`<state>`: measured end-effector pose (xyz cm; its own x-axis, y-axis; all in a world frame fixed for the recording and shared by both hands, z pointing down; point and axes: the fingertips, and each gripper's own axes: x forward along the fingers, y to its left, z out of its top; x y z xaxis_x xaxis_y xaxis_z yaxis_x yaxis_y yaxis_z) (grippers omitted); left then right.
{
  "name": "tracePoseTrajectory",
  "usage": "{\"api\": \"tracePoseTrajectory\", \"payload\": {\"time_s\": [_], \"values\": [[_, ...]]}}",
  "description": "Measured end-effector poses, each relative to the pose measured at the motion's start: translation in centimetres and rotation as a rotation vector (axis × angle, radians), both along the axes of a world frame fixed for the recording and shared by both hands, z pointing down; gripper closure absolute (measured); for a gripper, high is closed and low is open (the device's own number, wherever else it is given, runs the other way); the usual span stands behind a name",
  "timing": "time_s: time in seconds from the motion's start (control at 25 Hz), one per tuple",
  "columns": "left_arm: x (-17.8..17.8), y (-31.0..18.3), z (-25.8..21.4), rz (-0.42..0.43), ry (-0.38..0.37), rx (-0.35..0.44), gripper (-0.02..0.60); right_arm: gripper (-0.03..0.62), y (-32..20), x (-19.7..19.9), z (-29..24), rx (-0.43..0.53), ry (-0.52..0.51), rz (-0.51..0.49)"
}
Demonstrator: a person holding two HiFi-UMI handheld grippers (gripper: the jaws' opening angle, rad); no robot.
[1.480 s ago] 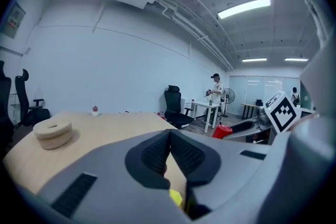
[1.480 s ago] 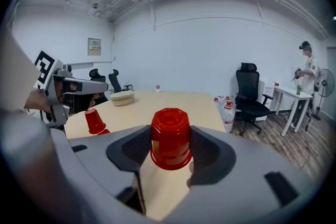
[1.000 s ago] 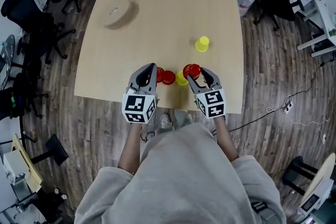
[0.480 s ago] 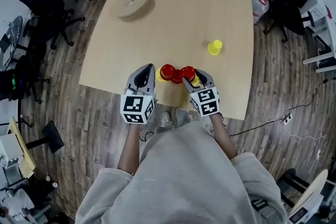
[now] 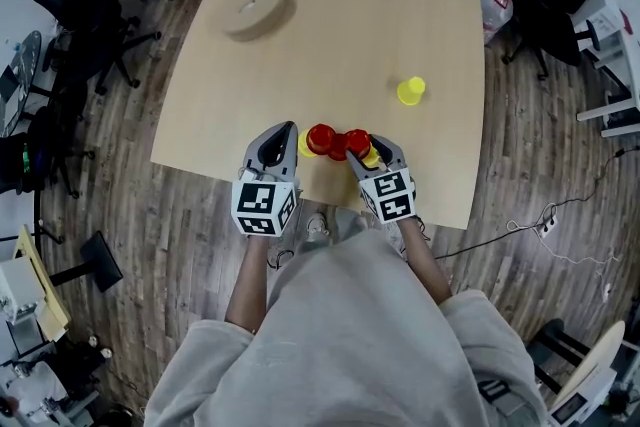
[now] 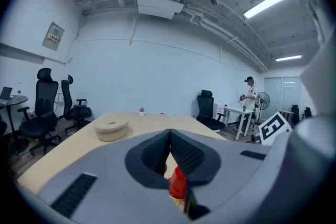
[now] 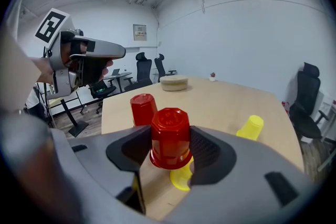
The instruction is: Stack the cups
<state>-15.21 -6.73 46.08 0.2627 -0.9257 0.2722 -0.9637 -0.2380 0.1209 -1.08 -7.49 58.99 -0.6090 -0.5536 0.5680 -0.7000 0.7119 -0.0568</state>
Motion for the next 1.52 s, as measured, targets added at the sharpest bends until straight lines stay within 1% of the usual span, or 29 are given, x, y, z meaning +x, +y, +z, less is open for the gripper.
{"api": "tracePoseTrajectory", "payload": {"time_s": [0.12, 0.24, 0.36, 0.52, 0.6, 0.84, 1.08, 1.32, 1.52], "values": [[0.2, 0.0, 0.2, 0.005, 0.001, -0.001, 0.569, 0.363, -0.1, 0.1, -0.2, 0.015, -0.018, 0.016], [0.3, 0.1, 0.3, 0.01, 0.001, 0.0, 0.569, 0.316, 0.0, 0.0, -1.2, 0.039, -0.054, 0.013], [0.4, 0.1, 0.3, 0.018, 0.003, 0.002, 0.569, 0.316, 0.1, 0.1, -2.3, 0.059, -0.076, 0.01], [0.7, -0.1, 0.2, 0.035, 0.006, 0.006, 0.569, 0.317, 0.1, 0.9, -4.9, 0.107, -0.136, 0.061], [0.9, -0.1, 0.1, 0.048, 0.008, 0.009, 0.569, 0.344, 0.3, 1.5, -5.8, 0.12, -0.154, 0.082], [2.9, -1.0, 0.2, 0.105, 0.012, 0.008, 0.569, 0.352, -0.1, 4.9, -5.9, 0.128, -0.148, 0.185], [5.6, -1.6, 0.0, 0.148, 0.002, 0.008, 0.569, 0.359, -1.4, 9.0, -5.6, 0.136, -0.131, 0.26], [7.4, -2.0, -0.2, 0.187, -0.015, 0.003, 0.569, 0.36, -3.7, 10.7, -5.1, 0.143, -0.13, 0.308], [8.5, -2.1, 0.3, 0.188, -0.016, -0.02, 0.569, 0.361, -6.9, 12.6, -3.4, 0.139, -0.118, 0.352]]}}
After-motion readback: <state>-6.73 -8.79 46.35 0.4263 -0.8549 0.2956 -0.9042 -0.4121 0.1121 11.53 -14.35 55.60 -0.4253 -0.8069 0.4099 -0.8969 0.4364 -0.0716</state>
